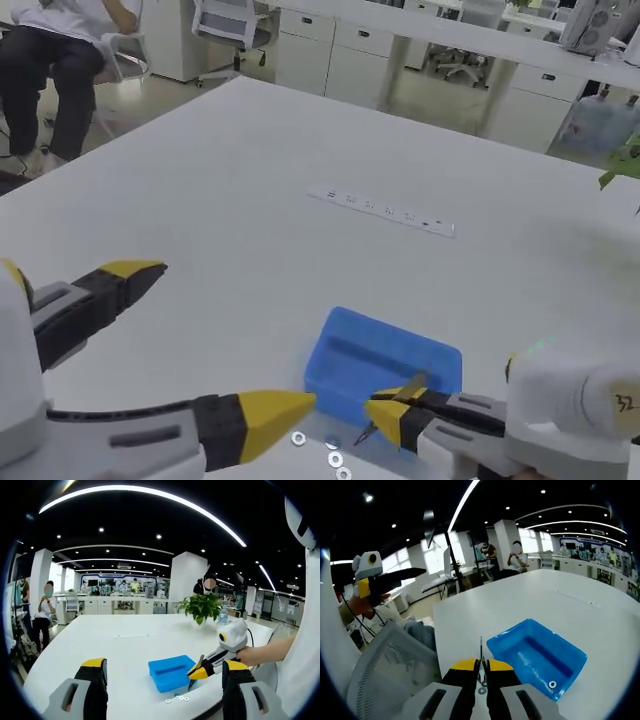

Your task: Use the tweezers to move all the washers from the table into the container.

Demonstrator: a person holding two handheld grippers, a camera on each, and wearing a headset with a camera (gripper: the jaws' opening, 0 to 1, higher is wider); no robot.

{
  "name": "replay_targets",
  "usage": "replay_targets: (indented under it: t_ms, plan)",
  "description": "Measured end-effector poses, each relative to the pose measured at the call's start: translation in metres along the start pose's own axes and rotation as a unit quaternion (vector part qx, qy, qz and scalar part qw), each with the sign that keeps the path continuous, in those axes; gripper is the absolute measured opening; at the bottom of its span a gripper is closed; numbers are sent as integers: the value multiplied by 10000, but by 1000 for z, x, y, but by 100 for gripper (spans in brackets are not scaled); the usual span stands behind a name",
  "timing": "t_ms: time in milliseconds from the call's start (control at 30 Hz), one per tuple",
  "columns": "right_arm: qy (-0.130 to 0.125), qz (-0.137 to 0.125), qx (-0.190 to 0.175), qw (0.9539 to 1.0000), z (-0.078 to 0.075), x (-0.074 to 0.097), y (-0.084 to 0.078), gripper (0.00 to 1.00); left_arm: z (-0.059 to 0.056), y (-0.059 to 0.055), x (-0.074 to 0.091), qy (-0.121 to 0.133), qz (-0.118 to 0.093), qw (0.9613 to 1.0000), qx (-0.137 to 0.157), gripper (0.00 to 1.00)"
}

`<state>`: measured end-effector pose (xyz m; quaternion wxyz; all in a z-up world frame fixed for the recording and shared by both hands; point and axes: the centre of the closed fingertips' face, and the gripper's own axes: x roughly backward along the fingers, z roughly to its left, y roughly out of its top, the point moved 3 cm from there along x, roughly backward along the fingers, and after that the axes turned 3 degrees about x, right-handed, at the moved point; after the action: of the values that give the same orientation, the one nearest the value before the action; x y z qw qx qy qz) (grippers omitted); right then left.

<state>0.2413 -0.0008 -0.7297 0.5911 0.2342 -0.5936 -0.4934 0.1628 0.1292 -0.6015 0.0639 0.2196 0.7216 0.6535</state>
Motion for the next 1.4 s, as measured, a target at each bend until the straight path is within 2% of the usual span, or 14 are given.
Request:
replay_targets:
  t_ms: [233,300,500,633,733,900,1233,1400]
  plan:
    - [212,174,-196,9994,4,-14,-17,3,2,0,1,1,14,10000,5,97]
    - [216,266,-141,9993,5,-15,-21,3,3,-1,1,12,19,10000,6,97]
    - [246,294,-148,9992,5,-17,-23,3,5,-1,4,51,7,10000,14,97]
    - [188,427,84,9989,5,-19,-27,3,6,-2,5,61,37,10000,11,97]
    - [242,411,67,9988,6,-20,-26,3,7,-2,6,78,47,10000,-2,97]
    - [261,463,235,9983,10,-19,-26,3,8,-2,7,103,35,9999,0,97]
    - [342,516,331,9975,15,-19,-27,3,5,-2,8,66,56,10000,-26,97]
    - [339,622,624,9955,17,-20,-27,3,5,-3,8,57,84,9999,-54,97]
